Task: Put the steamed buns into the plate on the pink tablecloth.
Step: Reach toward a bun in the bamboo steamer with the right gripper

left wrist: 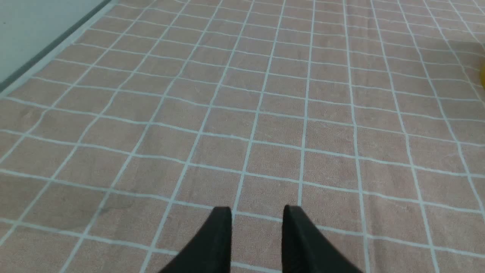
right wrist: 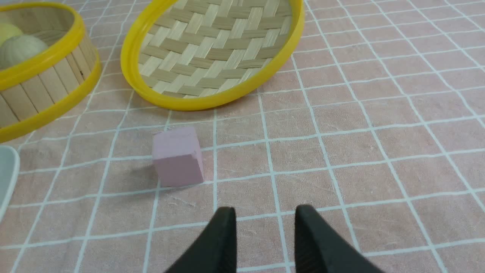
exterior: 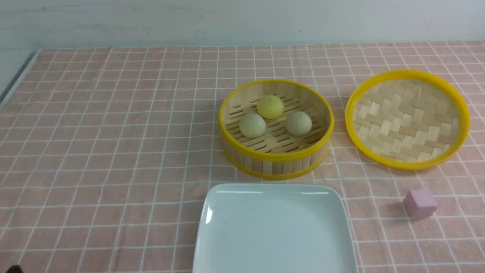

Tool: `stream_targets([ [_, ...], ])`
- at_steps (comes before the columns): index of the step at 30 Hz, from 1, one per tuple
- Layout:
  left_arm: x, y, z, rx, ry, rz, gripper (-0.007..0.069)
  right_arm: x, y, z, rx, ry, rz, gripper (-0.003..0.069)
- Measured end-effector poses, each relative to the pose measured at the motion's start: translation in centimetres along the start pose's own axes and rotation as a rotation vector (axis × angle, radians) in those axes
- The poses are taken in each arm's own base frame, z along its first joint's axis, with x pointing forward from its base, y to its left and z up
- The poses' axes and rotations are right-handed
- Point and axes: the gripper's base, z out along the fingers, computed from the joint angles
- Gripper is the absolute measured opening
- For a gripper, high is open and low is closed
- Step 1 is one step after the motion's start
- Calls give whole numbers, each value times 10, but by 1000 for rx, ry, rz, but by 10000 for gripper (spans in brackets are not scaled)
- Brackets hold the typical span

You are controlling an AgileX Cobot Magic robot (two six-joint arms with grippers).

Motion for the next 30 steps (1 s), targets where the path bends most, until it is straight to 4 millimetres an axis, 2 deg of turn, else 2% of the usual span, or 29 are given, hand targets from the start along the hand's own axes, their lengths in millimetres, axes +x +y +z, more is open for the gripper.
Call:
stream_targets([
  [30, 0, 0, 0, 0, 0, 0, 236, 0, 0, 0, 0, 0, 0, 239],
])
